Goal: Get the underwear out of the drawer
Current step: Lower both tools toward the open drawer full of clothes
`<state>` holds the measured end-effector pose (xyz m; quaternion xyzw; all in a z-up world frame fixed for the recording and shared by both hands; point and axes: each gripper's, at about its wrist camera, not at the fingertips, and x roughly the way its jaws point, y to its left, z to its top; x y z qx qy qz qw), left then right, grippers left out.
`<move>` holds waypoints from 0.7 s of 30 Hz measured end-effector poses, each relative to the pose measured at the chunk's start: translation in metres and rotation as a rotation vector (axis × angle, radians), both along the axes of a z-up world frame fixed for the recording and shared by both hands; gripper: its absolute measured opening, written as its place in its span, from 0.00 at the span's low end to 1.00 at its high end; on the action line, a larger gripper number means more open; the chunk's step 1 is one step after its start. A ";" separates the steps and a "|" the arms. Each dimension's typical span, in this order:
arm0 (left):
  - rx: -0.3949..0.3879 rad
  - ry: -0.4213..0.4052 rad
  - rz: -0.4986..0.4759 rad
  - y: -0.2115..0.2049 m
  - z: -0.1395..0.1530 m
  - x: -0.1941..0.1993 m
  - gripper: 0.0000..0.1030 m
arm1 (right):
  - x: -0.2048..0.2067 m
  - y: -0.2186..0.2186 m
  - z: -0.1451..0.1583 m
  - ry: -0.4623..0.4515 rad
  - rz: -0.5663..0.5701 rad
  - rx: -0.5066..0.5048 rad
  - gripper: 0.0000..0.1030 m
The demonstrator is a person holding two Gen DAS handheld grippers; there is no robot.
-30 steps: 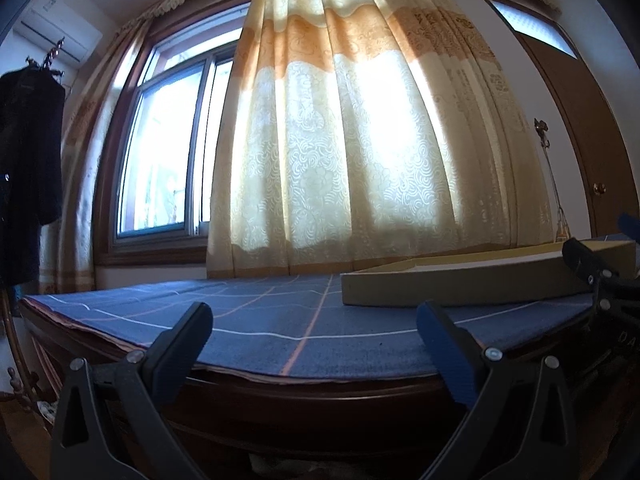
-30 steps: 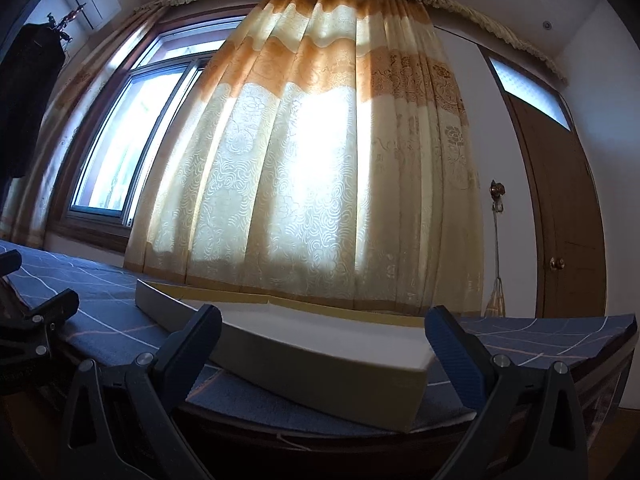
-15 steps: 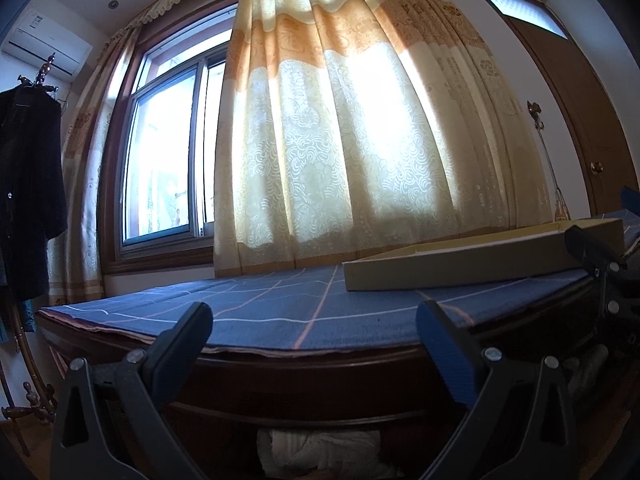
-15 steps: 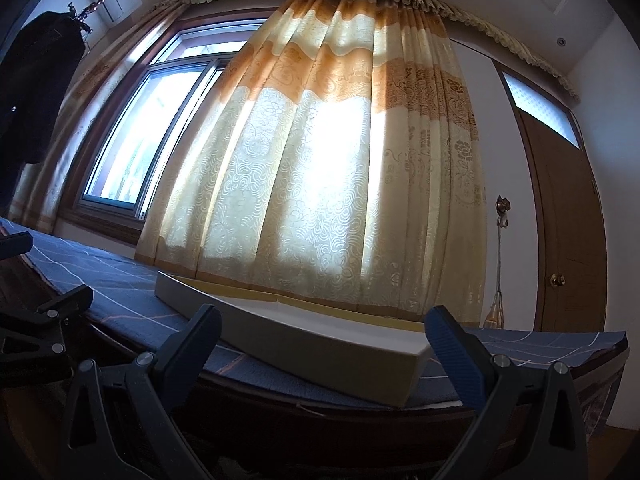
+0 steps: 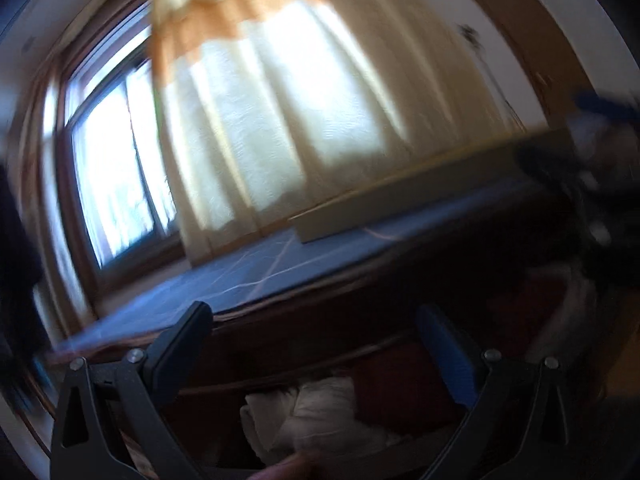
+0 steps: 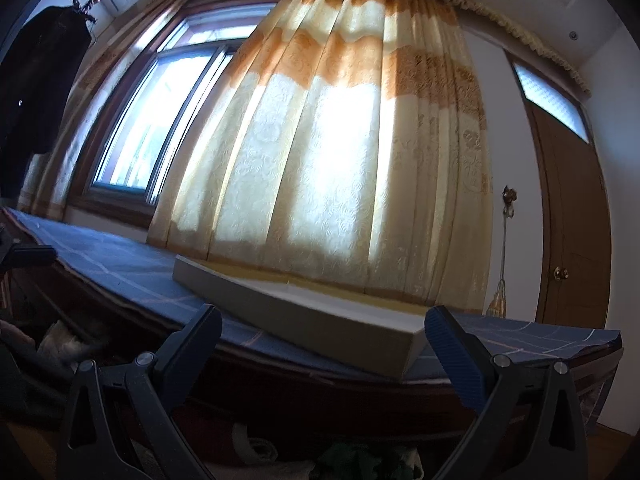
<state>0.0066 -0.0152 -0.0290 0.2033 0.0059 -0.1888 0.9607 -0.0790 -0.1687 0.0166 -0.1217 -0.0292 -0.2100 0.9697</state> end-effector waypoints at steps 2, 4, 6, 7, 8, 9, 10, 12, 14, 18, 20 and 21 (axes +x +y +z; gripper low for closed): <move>-0.009 0.036 -0.001 0.003 0.001 -0.001 1.00 | -0.001 -0.001 0.002 0.030 -0.005 0.021 0.99; -0.032 0.057 0.006 0.009 0.003 -0.001 1.00 | -0.002 -0.002 0.003 0.043 -0.007 0.044 0.99; -0.060 0.069 0.023 0.014 0.006 -0.002 1.00 | -0.004 -0.002 0.004 0.057 -0.016 0.067 0.99; -0.068 0.076 0.030 0.015 0.006 -0.002 1.00 | -0.006 -0.002 0.005 0.062 -0.018 0.075 0.99; -0.077 0.085 0.038 0.017 0.006 -0.003 1.00 | -0.008 -0.001 0.005 0.066 -0.019 0.078 0.99; -0.083 0.088 0.046 0.017 0.005 -0.005 1.00 | -0.010 0.001 0.004 0.069 -0.020 0.076 0.99; -0.088 0.088 0.055 0.018 0.005 -0.007 1.00 | -0.012 0.003 0.004 0.071 -0.021 0.069 0.99; -0.084 0.087 0.069 0.018 0.003 -0.010 1.00 | -0.015 0.008 0.003 0.083 -0.014 0.054 0.99; -0.076 0.092 0.082 0.018 0.003 -0.014 1.00 | -0.019 0.012 0.003 0.104 -0.005 0.042 0.99; -0.081 0.110 0.098 0.019 0.003 -0.020 1.00 | -0.024 0.014 0.004 0.133 0.001 0.056 0.99; -0.079 0.121 0.106 0.020 0.003 -0.021 1.00 | -0.025 0.013 0.006 0.143 0.002 0.069 0.99; -0.079 0.126 0.108 0.021 0.003 -0.023 1.00 | -0.026 0.013 0.006 0.150 0.004 0.077 0.99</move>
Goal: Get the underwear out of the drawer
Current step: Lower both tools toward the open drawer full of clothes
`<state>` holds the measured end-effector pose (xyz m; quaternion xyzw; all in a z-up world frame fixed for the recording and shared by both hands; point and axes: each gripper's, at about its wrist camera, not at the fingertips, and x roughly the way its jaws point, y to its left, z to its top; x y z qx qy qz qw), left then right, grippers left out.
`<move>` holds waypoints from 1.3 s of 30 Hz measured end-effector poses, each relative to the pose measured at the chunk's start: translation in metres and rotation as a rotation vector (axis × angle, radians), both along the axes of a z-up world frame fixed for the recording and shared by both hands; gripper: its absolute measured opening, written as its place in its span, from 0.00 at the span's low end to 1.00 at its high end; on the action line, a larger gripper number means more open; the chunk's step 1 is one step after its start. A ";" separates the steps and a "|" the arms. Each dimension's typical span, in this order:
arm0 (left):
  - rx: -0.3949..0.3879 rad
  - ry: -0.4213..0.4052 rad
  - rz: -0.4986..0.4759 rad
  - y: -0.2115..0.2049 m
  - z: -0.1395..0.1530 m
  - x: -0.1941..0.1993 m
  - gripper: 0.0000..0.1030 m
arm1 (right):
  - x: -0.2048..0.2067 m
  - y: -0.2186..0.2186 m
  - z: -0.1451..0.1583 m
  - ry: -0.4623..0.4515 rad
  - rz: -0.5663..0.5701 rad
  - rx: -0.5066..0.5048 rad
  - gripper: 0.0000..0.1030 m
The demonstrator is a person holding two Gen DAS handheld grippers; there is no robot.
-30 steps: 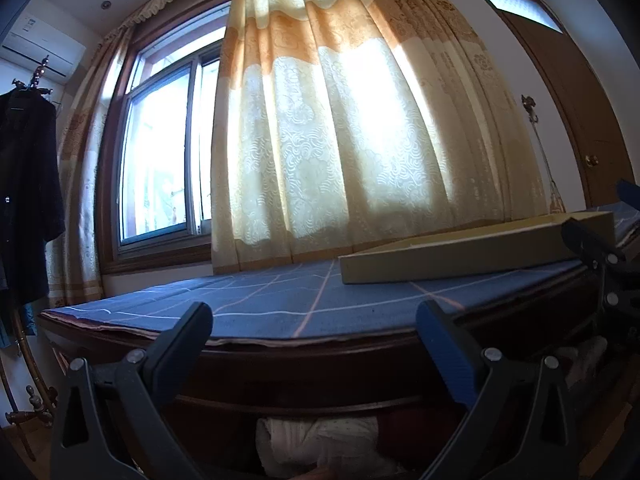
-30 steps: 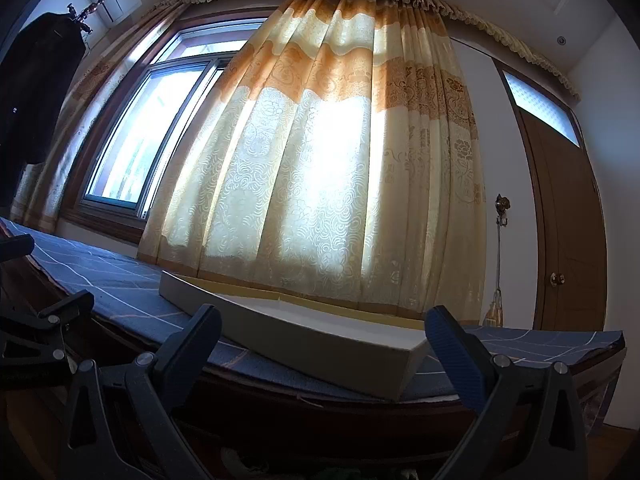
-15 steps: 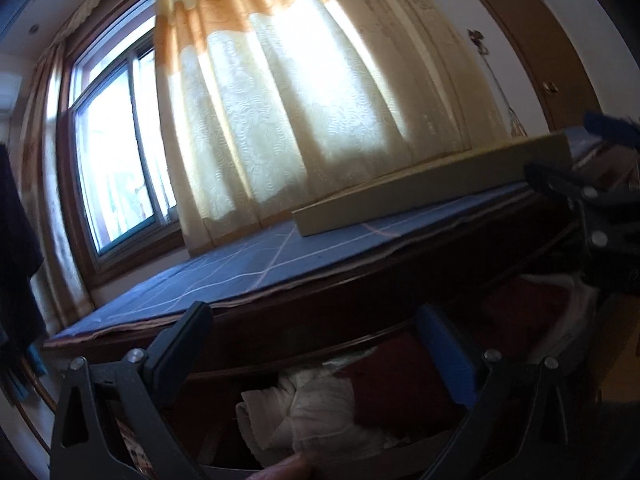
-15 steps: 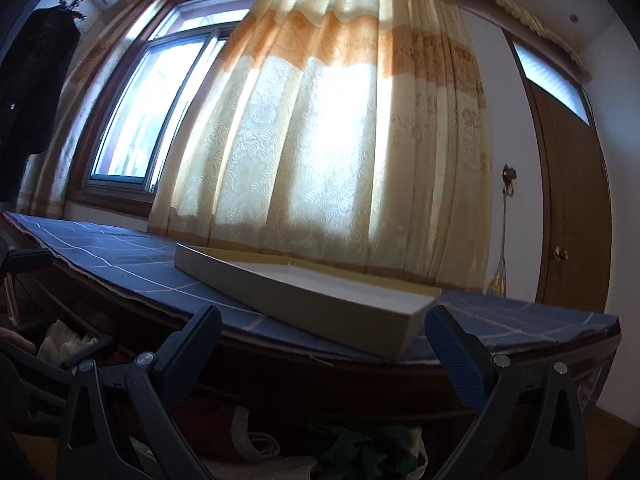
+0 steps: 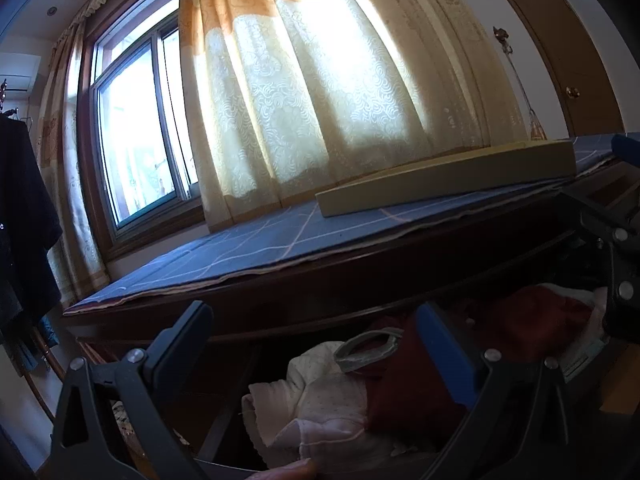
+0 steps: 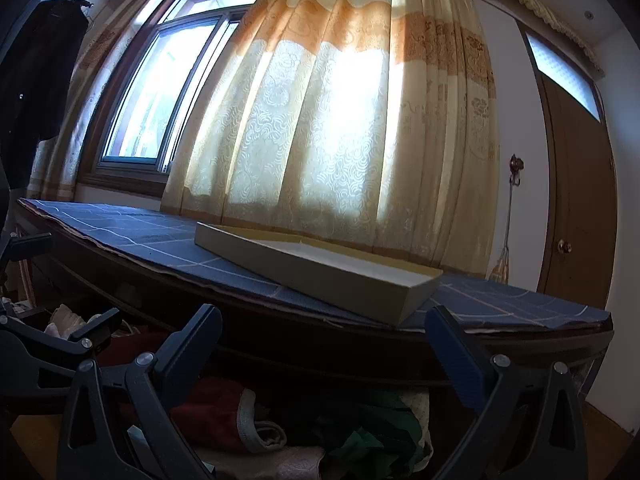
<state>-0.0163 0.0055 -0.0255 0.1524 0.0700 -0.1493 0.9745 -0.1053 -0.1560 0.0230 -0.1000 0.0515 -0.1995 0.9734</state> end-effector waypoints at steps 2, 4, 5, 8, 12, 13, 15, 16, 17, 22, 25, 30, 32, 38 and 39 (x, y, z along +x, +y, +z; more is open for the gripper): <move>-0.002 0.003 0.004 0.001 0.000 -0.002 1.00 | -0.001 -0.001 0.001 0.012 0.000 0.012 0.99; -0.002 0.005 0.014 0.002 -0.001 -0.004 1.00 | -0.002 -0.002 0.002 0.025 -0.001 0.028 0.99; -0.003 0.008 0.018 0.003 -0.001 -0.005 1.00 | -0.003 -0.001 0.001 0.030 -0.002 0.035 0.99; -0.003 0.012 0.024 0.007 0.000 -0.009 1.00 | -0.007 -0.001 0.002 0.047 -0.005 0.043 0.99; -0.002 0.017 0.027 0.011 0.000 -0.015 1.00 | -0.014 0.002 0.002 0.057 -0.001 0.055 0.99; 0.001 0.021 0.027 0.011 0.000 -0.016 1.00 | -0.015 0.002 0.002 0.062 -0.001 0.055 0.99; 0.009 0.025 0.032 0.011 0.001 -0.018 1.00 | -0.016 0.004 0.003 0.074 0.000 0.058 0.99; 0.014 0.029 0.034 0.011 0.002 -0.019 1.00 | -0.016 0.004 0.004 0.084 0.000 0.063 0.99; 0.016 0.033 0.034 0.011 0.002 -0.020 1.00 | -0.016 0.004 0.004 0.095 0.002 0.071 0.99; 0.012 0.060 0.043 0.016 0.004 -0.023 1.00 | -0.017 0.002 0.006 0.148 0.007 0.108 0.99; 0.013 0.085 0.054 0.019 0.005 -0.024 1.00 | -0.017 0.000 0.008 0.189 0.010 0.137 0.99; 0.019 0.118 0.063 0.023 0.007 -0.027 1.00 | -0.022 -0.004 0.008 0.218 0.010 0.186 0.99; 0.017 0.128 0.060 0.024 0.007 -0.029 1.00 | -0.025 -0.005 0.009 0.229 0.011 0.202 0.99; 0.033 0.142 0.067 0.028 0.006 -0.037 1.00 | -0.031 -0.005 0.008 0.262 0.030 0.221 0.99; 0.036 0.142 0.068 0.028 0.006 -0.038 1.00 | -0.032 -0.003 0.007 0.267 0.034 0.218 0.99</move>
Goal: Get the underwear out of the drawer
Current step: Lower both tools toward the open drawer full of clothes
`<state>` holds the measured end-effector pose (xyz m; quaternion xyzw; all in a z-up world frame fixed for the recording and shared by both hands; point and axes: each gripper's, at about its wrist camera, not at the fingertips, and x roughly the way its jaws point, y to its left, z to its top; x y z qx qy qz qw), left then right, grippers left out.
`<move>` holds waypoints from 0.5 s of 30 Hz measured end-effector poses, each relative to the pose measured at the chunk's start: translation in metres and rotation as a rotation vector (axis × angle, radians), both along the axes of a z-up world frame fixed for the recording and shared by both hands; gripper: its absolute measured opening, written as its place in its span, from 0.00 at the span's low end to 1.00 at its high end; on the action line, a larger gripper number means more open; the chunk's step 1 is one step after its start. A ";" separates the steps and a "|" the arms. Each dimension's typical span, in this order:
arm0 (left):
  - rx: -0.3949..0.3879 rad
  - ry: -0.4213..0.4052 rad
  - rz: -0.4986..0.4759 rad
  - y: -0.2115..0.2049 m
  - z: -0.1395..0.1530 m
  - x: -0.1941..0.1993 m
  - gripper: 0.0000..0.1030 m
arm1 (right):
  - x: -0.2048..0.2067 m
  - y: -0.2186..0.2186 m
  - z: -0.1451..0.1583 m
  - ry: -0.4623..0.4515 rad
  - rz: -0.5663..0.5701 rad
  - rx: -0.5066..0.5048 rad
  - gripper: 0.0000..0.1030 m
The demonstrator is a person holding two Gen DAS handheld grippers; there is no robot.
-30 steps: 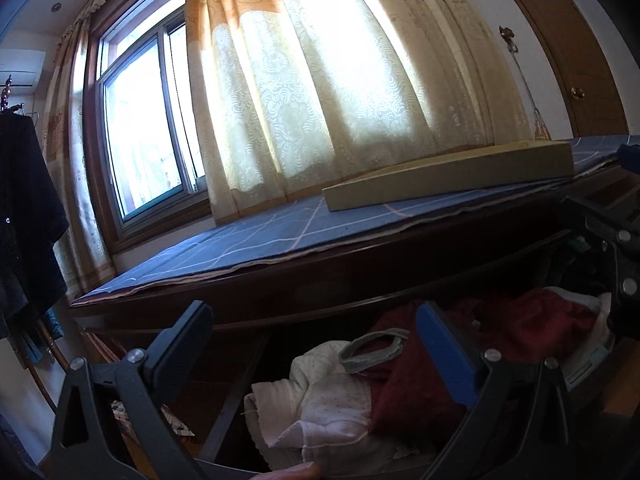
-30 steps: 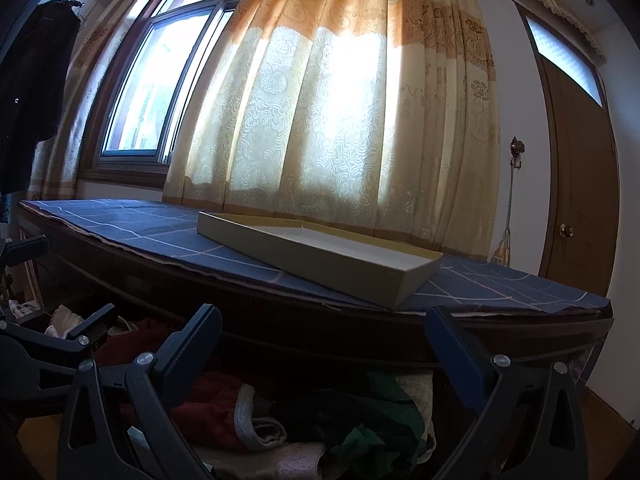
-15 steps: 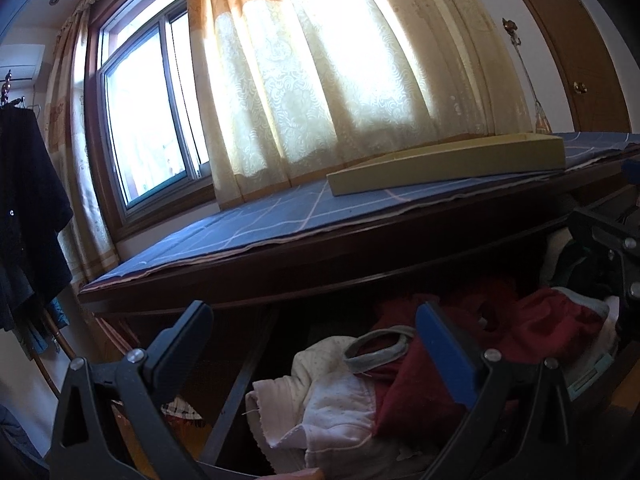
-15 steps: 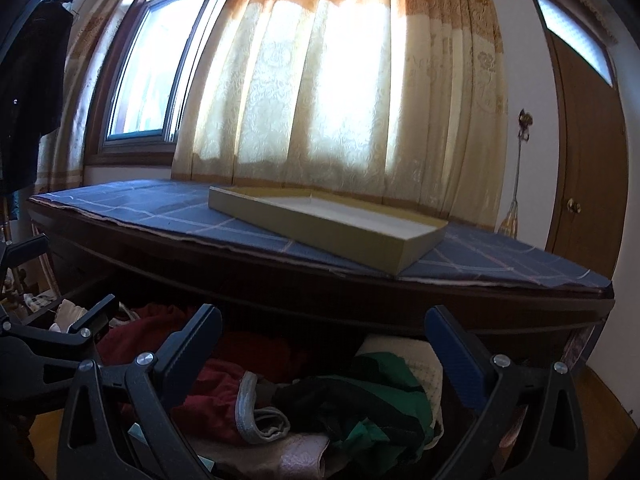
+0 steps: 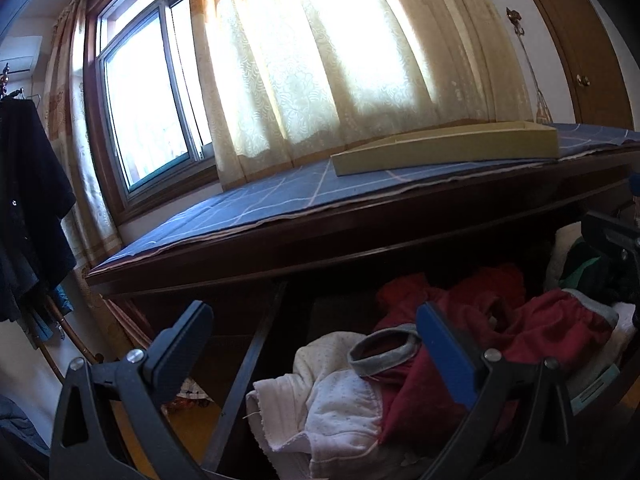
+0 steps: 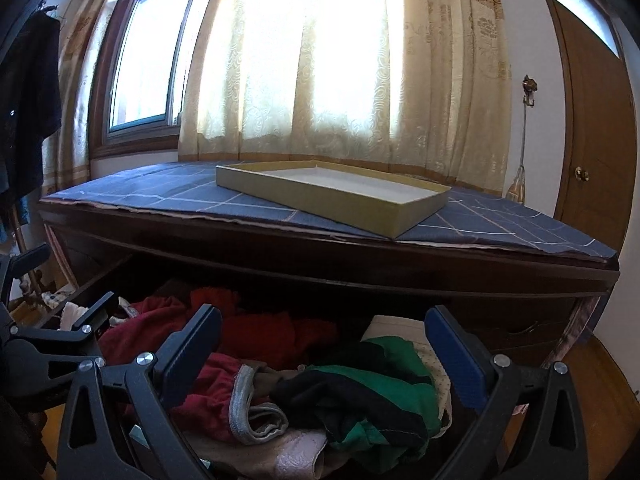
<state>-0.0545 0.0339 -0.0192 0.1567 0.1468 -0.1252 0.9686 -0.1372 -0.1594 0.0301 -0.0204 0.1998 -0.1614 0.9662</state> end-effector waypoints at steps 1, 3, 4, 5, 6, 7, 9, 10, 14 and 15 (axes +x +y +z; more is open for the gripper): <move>0.004 0.001 0.000 0.001 0.000 -0.001 1.00 | -0.001 0.001 0.000 0.003 0.004 -0.002 0.99; 0.010 0.000 -0.001 0.002 0.000 -0.003 1.00 | -0.003 0.003 -0.001 0.009 0.010 -0.006 0.99; 0.013 0.001 -0.002 0.002 0.000 -0.005 1.00 | -0.004 0.003 -0.001 0.013 0.016 -0.003 0.99; 0.015 0.001 -0.002 0.002 0.000 -0.006 1.00 | -0.005 0.003 -0.001 0.015 0.018 -0.001 0.99; 0.016 0.002 -0.003 0.003 0.000 -0.006 1.00 | -0.006 0.003 -0.001 0.016 0.022 0.001 0.99; 0.016 0.003 -0.004 0.003 0.000 -0.007 1.00 | -0.007 0.004 -0.001 0.018 0.026 0.001 0.99; 0.017 0.002 -0.003 0.004 0.000 -0.008 1.00 | -0.009 0.005 -0.001 0.024 0.032 -0.004 0.99; 0.020 0.001 -0.002 0.004 0.000 -0.008 1.00 | -0.009 0.006 -0.001 0.025 0.034 -0.005 0.99; 0.017 0.011 -0.007 0.007 0.000 -0.011 1.00 | -0.010 0.006 0.000 0.037 0.036 0.000 0.99; 0.013 0.016 -0.012 0.008 0.000 -0.011 1.00 | -0.010 0.006 0.000 0.039 0.037 0.003 0.99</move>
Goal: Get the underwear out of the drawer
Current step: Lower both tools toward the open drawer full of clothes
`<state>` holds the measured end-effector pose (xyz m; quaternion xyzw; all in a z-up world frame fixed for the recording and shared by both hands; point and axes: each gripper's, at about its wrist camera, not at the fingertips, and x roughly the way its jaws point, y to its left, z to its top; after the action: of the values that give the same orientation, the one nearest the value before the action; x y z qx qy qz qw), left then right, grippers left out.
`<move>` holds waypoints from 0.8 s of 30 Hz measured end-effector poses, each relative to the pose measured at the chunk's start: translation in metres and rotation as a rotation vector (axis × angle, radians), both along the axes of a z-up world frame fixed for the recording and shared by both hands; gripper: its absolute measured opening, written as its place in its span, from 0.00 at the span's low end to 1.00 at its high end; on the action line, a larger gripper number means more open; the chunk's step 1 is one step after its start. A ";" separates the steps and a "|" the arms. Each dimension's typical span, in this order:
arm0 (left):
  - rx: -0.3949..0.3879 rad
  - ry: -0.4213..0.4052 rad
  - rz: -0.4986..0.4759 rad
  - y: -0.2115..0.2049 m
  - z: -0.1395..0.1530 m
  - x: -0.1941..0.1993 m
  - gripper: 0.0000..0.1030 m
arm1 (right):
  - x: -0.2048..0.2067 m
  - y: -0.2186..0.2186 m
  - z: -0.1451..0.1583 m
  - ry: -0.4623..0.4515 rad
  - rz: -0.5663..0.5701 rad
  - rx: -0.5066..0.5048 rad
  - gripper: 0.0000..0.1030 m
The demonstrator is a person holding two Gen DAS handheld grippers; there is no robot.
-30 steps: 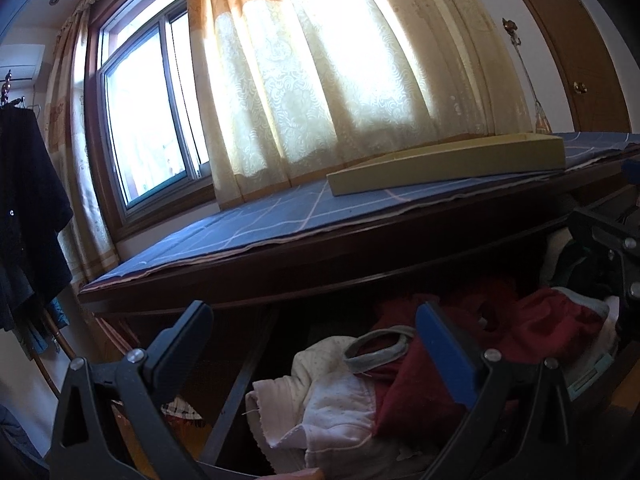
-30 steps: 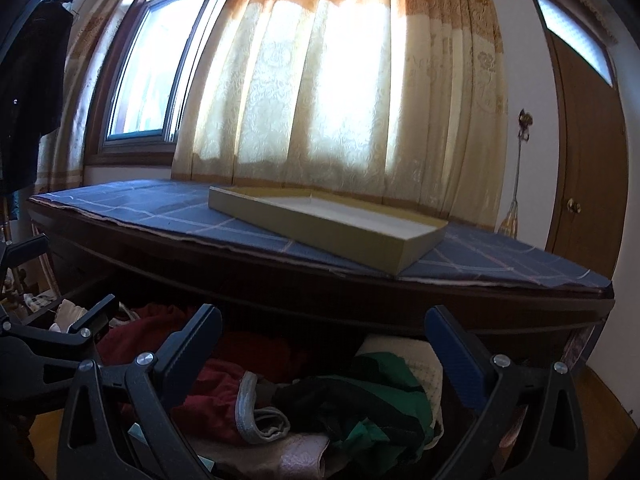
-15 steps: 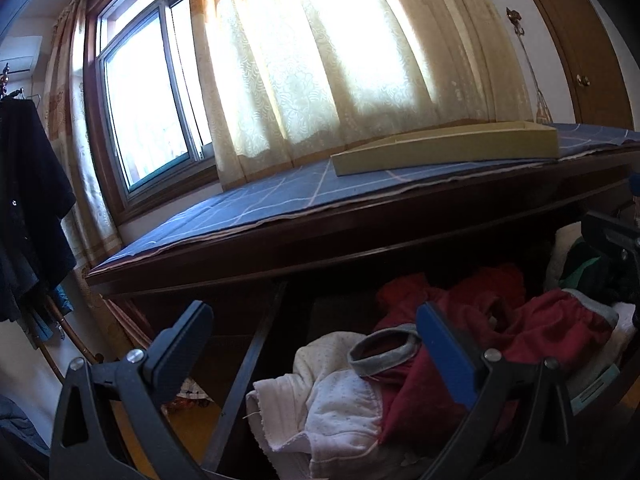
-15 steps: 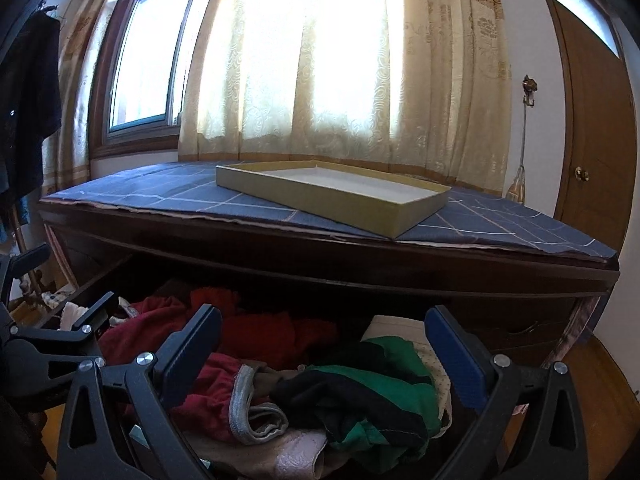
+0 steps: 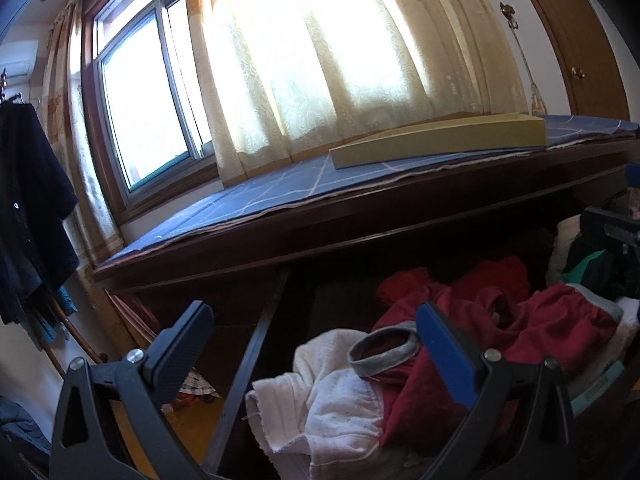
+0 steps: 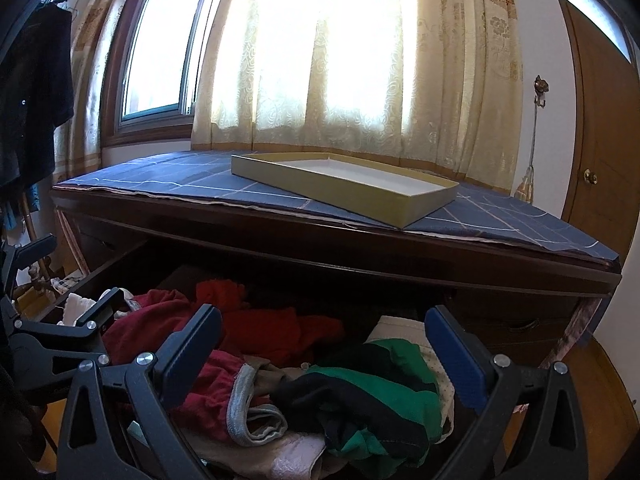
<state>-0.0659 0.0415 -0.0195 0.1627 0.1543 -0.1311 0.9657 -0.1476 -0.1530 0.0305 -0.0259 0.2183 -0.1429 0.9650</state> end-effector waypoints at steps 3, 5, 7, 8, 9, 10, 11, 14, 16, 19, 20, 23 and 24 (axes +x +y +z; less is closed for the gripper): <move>0.013 -0.003 -0.005 -0.001 0.000 -0.001 1.00 | 0.001 0.001 0.000 0.008 0.006 0.001 0.99; 0.018 -0.001 -0.004 -0.002 -0.001 -0.002 1.00 | 0.002 0.001 0.000 0.015 0.009 -0.004 0.99; 0.017 0.000 -0.004 -0.002 -0.001 -0.001 1.00 | 0.002 0.001 0.000 0.017 0.011 -0.002 0.99; 0.017 0.002 -0.003 -0.002 -0.001 -0.001 1.00 | 0.002 0.001 0.000 0.018 0.010 0.001 0.99; 0.019 0.006 -0.002 -0.002 -0.002 0.000 1.00 | 0.002 0.000 0.000 0.019 0.010 0.004 0.99; 0.020 0.010 -0.001 -0.003 -0.003 0.001 1.00 | 0.002 0.000 -0.001 0.020 0.009 0.007 0.99; 0.023 0.013 0.000 -0.003 -0.003 0.002 1.00 | 0.003 -0.001 0.000 0.020 0.008 0.011 0.99; 0.032 0.029 0.002 -0.004 -0.003 0.004 1.00 | 0.003 -0.003 0.000 0.021 0.010 0.022 0.99; 0.038 0.045 0.001 -0.004 -0.003 0.006 1.00 | 0.003 -0.006 0.000 0.023 0.018 0.045 0.99; 0.040 0.078 -0.010 -0.004 -0.001 0.010 1.00 | 0.002 -0.014 0.000 0.016 0.035 0.098 0.99; 0.038 0.095 -0.016 -0.004 0.000 0.013 1.00 | 0.002 -0.015 0.000 0.013 0.037 0.110 0.99; 0.008 0.133 -0.024 0.000 0.007 0.020 1.00 | 0.001 -0.017 0.000 0.008 0.038 0.126 0.99; -0.011 0.150 -0.025 0.001 0.008 0.022 1.00 | 0.001 -0.016 0.000 0.008 0.037 0.119 0.99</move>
<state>-0.0441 0.0422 -0.0112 0.1490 0.2232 -0.1556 0.9507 -0.1461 -0.1687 0.0303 0.0270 0.2300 -0.1115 0.9664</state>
